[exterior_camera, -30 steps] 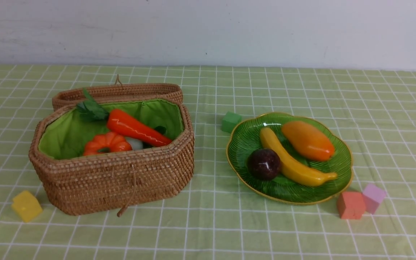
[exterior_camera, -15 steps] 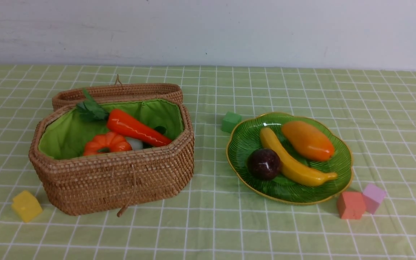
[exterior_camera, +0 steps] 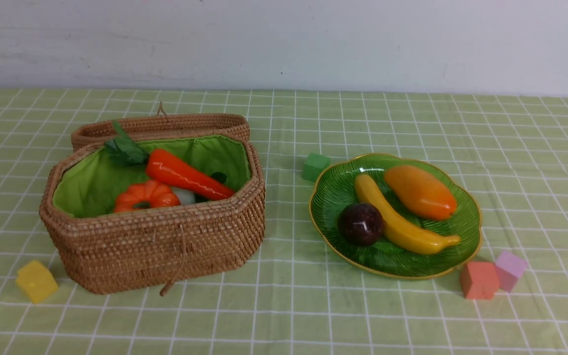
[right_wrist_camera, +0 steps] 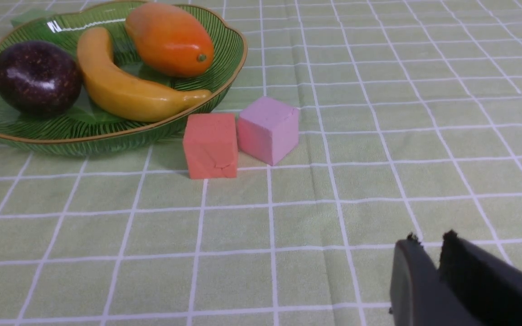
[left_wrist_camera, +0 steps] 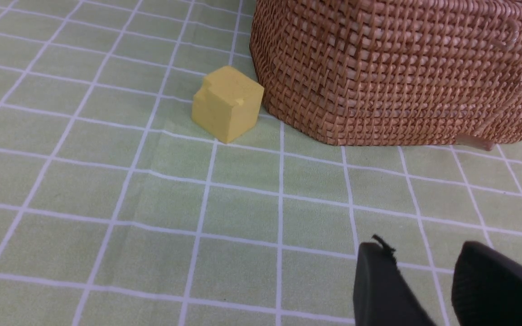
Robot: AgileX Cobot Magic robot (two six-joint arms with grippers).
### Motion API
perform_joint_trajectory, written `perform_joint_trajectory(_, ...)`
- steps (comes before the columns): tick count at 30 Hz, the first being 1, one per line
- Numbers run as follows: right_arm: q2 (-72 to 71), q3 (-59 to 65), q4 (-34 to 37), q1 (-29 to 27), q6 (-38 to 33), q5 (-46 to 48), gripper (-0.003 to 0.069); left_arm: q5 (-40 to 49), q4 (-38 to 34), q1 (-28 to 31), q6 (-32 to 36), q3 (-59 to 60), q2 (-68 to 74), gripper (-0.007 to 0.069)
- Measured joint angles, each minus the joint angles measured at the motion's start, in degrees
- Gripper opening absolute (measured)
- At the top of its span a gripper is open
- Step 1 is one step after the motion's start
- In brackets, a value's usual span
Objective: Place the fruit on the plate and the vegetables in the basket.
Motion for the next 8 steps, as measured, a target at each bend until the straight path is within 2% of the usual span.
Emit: perform_joint_trajectory(8,0.0,0.0,0.0,0.0,0.0,0.0,0.0111,0.0,0.0,0.0,0.0,0.0,0.0,0.0239)
